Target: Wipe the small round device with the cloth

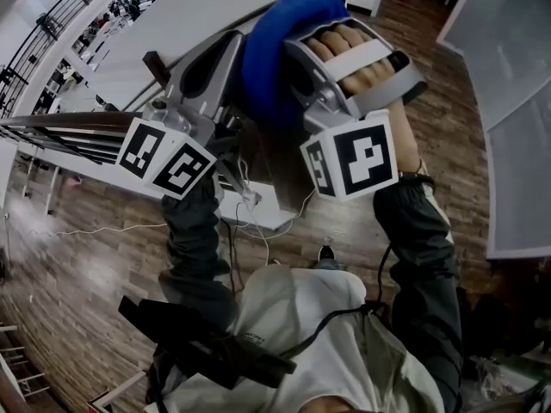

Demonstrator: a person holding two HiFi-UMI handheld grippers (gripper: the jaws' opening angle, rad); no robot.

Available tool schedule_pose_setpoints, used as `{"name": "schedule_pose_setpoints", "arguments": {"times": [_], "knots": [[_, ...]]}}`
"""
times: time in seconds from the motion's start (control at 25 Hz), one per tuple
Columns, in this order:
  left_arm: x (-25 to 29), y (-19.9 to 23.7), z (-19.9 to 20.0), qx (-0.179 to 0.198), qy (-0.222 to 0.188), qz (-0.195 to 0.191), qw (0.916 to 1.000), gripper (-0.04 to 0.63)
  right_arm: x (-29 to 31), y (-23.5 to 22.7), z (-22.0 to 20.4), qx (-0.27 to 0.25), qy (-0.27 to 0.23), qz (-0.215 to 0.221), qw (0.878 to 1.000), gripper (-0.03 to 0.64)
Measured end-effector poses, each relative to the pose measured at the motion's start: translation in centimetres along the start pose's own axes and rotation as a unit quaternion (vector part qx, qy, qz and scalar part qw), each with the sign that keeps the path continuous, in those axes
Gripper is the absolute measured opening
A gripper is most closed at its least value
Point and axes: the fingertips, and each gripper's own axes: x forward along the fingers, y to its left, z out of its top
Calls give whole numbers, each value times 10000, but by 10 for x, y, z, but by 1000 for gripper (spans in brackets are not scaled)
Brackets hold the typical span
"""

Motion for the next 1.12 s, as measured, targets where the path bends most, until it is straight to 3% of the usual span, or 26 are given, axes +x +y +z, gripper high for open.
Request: {"name": "schedule_pose_setpoints", "arguments": {"times": [0.28,0.52,0.68,0.84,1.12], "knots": [[2,-10,-2,35,35,-151,9999,-10,-40,-7,-29,1404,-165,-388,9892,18],[3,-9,-5,6,52,-160,9999,-10,-67,-12,-58,2591,-489,-852,9608,18],[4,-10,-6,0,65,-167,9998,-10,-84,-4,-78,3559,-811,-1131,9241,18],[6,-11,-7,13,82,-165,9998,-9,-88,-11,-105,4632,-1151,-1403,8675,18],[4,-14,-5,-39,65,-156,9998,-9,-99,-9,-100,5333,-2065,-1438,8076,18]]}}
